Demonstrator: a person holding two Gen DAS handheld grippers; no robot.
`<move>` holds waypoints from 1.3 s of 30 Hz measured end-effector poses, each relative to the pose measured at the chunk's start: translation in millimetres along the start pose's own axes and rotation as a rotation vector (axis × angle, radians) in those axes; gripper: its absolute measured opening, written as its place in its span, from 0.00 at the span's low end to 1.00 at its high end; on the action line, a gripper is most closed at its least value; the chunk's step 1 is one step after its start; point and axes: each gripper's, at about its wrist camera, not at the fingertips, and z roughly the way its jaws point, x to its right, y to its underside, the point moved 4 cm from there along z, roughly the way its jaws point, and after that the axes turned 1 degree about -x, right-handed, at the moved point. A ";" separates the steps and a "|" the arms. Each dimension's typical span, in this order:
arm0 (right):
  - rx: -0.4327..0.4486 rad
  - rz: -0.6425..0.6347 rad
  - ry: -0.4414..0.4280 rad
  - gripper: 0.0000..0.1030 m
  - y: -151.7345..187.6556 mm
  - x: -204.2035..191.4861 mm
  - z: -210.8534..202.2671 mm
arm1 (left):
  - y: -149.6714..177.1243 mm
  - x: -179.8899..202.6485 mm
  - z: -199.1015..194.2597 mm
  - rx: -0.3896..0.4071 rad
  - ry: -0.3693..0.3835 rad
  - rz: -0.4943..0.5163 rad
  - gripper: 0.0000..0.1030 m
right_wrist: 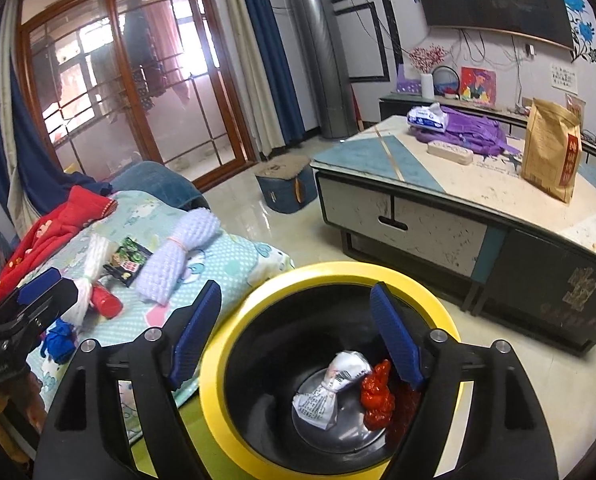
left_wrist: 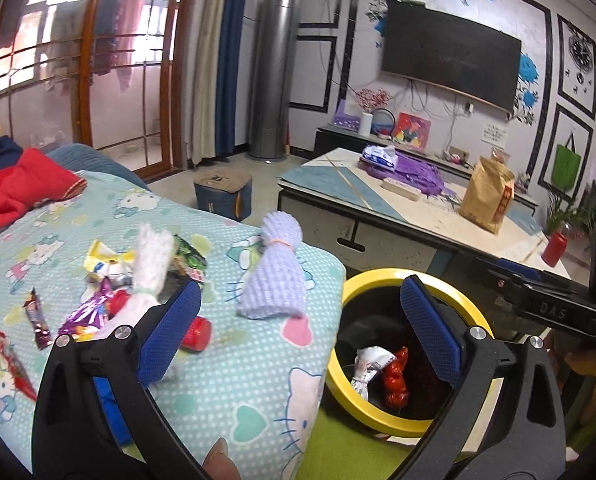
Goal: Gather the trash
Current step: 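Move both tools back toward the foam fruit nets on the bed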
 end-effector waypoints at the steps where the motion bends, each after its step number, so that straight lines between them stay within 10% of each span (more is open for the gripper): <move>1: 0.009 -0.010 -0.005 0.73 -1.2 -3.5 -2.3 | -0.6 -2.4 -2.4 0.005 -0.004 -0.005 0.89; 39: -0.044 -0.229 -0.209 0.75 -10.9 -140.8 37.9 | 10.2 -112.1 -40.8 0.000 -0.156 -0.173 0.86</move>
